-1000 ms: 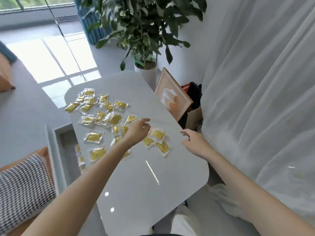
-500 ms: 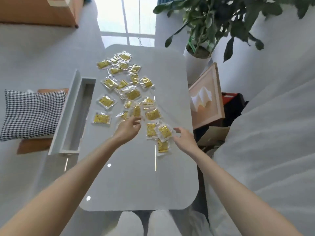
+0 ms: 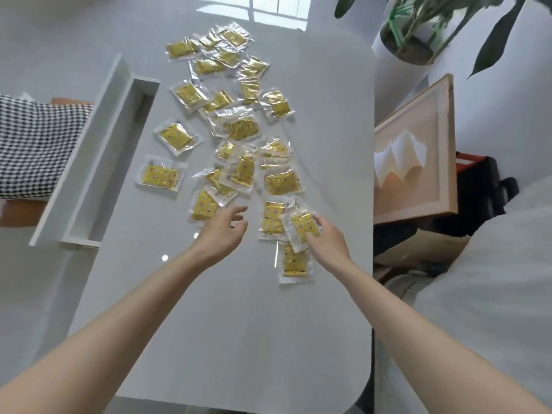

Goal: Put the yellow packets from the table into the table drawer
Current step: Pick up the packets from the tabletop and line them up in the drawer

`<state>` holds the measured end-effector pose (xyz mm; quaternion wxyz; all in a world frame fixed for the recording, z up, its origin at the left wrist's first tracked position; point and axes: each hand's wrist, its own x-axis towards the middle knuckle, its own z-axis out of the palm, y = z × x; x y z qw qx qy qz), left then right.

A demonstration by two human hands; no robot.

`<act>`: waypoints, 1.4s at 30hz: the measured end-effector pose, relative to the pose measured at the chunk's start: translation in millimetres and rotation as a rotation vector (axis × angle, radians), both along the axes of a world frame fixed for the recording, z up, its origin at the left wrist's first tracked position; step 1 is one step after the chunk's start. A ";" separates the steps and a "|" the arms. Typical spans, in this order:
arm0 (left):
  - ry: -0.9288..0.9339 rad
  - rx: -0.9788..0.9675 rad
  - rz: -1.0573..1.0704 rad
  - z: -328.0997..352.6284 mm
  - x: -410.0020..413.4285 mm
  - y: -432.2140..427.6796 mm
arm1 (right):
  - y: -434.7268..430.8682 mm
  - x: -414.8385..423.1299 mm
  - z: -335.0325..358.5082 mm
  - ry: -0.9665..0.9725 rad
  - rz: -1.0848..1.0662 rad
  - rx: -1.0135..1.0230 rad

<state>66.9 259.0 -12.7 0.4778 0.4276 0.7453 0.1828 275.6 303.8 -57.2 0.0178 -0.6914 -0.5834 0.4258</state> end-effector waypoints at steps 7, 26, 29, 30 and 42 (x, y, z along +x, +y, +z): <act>0.002 -0.038 -0.016 -68.4 -7.7 0.8 | 18.4 -16.4 -86.0 -0.170 0.040 0.013; -0.089 -0.142 0.146 -140.2 18.5 48.8 | -0.6 -0.8 -116.2 0.045 -0.394 0.118; 0.005 -0.195 0.159 -161.2 39.0 60.6 | 7.1 9.8 -117.0 0.067 -0.385 0.155; 0.080 -0.203 0.151 -165.6 45.3 62.3 | 11.5 11.5 -117.7 0.071 -0.384 0.160; 0.358 -0.136 0.133 -205.7 56.6 66.9 | 46.1 -0.3 -145.1 -0.169 -0.078 0.091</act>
